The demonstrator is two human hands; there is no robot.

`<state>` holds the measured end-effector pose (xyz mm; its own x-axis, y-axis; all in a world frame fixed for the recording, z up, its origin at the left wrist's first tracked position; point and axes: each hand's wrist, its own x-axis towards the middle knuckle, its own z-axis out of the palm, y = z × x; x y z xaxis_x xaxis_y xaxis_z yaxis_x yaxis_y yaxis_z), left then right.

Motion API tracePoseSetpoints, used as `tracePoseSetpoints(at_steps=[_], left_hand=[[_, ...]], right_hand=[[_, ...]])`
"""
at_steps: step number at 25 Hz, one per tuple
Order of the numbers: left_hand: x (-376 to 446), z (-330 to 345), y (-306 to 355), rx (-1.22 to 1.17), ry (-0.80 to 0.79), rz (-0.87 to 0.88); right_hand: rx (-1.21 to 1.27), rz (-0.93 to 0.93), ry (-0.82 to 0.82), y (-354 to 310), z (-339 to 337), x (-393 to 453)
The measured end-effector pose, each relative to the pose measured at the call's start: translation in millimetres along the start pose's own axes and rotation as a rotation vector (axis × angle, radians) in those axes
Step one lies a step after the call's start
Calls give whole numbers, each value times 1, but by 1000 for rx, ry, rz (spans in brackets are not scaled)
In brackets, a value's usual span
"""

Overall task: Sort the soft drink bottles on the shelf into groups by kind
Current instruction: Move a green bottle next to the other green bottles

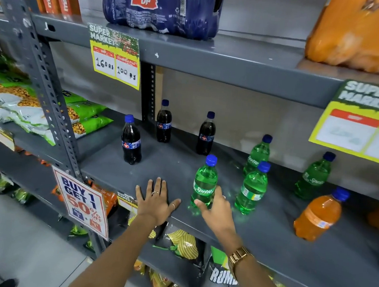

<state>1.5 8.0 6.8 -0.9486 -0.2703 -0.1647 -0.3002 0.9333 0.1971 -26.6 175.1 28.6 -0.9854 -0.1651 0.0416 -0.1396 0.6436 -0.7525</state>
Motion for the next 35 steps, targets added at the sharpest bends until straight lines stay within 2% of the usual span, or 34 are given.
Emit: tracePoseSetpoints(at_steps=[3, 12, 20, 27, 35], left_hand=[[-15, 1, 19, 26, -17, 44], [-77, 26, 107, 91, -54, 328], [-98, 39, 174, 95, -108, 493], [-95, 51, 213, 126, -179, 503], [-88, 53, 216, 182, -259, 499]], right_hand=[[-16, 13, 37, 16, -18, -27], [-50, 147, 203, 75, -96, -99], [-63, 322, 368, 130, -167, -122], [-69, 359, 384, 158, -200, -107], [-24, 343, 436, 171, -209, -73]])
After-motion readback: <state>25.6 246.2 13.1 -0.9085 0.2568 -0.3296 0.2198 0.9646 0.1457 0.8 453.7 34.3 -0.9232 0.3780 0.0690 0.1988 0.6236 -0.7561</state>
